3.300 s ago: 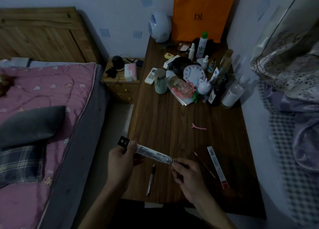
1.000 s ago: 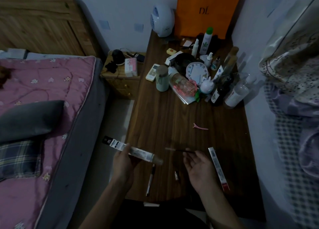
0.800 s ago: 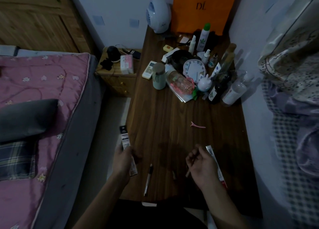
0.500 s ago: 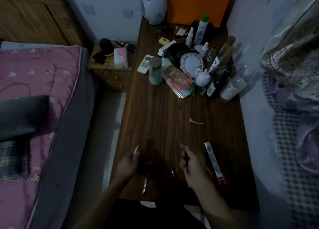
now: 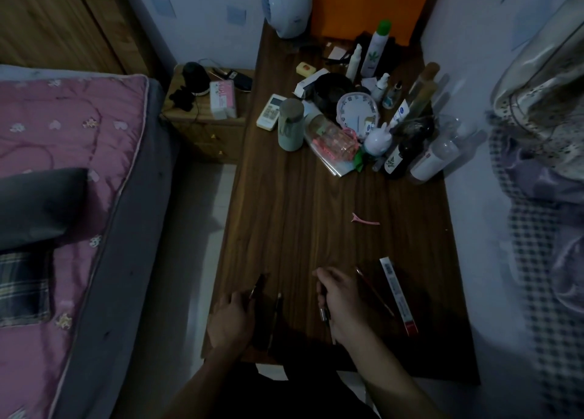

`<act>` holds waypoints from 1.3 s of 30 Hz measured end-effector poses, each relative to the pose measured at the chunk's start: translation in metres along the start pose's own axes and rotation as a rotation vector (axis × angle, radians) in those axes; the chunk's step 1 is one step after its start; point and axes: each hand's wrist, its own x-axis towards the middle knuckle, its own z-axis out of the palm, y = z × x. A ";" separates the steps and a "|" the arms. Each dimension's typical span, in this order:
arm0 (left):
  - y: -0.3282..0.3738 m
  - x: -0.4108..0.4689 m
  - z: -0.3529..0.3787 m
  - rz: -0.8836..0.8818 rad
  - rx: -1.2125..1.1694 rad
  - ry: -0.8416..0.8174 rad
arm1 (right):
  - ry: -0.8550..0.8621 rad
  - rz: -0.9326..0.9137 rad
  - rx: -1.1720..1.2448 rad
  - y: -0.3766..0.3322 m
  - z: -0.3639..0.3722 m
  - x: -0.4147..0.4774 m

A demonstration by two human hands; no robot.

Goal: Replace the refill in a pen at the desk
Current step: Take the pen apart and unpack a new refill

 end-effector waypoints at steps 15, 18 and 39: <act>-0.003 -0.026 -0.026 0.038 0.070 0.113 | -0.009 -0.053 -0.011 0.010 -0.008 -0.017; 0.017 -0.043 -0.036 0.137 -0.179 0.143 | -0.009 -0.065 -0.034 0.009 -0.009 -0.022; 0.074 -0.080 -0.064 0.412 -0.540 -0.266 | -0.130 -0.183 -0.117 -0.002 -0.016 -0.039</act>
